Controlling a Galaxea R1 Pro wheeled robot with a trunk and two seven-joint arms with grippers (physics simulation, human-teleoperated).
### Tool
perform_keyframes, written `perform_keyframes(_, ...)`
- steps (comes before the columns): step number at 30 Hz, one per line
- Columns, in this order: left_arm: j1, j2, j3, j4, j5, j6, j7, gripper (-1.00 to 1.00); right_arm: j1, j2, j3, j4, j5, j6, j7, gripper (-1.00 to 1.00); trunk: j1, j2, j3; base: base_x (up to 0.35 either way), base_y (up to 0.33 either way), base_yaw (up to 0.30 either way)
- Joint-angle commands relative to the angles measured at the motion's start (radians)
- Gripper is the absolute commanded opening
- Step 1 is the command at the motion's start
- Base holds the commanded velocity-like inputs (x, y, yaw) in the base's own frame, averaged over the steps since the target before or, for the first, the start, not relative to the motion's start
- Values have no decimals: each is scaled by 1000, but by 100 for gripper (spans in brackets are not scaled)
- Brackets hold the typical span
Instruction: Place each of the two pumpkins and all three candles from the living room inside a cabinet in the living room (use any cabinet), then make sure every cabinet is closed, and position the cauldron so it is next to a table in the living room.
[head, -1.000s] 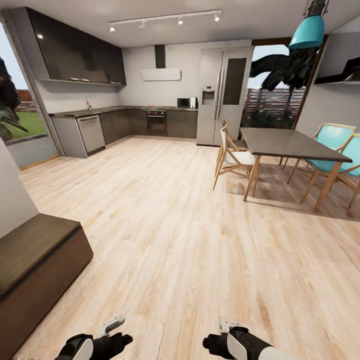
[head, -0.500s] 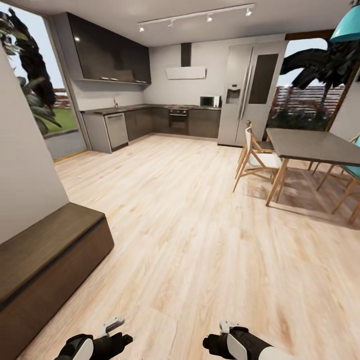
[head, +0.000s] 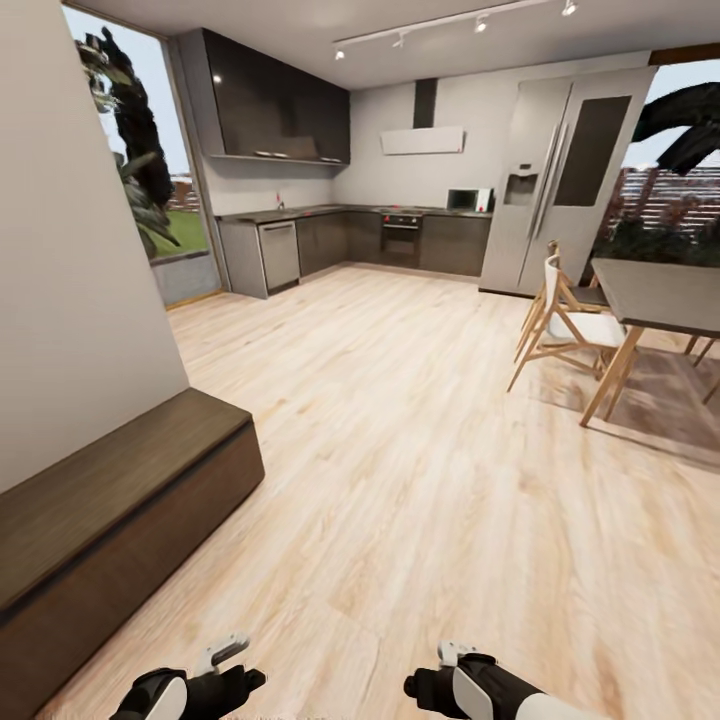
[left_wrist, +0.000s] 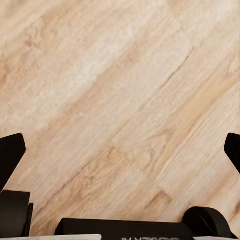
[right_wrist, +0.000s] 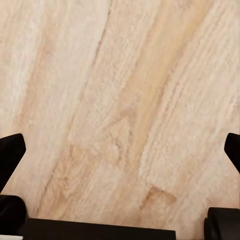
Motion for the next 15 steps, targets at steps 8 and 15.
perform_keyframes(8, 0, 1, -4, -1, 9, 2, 7, 100, -1, 0, 5, -1, -3, 2, 0, 100, 0, 0, -7, 0, -9, 271)
perform_keyframes(15, 0, 1, -4, -1, 9, 2, 7, 100, -1, -1, 5, -1, -3, 2, 0, 100, 0, 0, -14, 0, -108, 267)
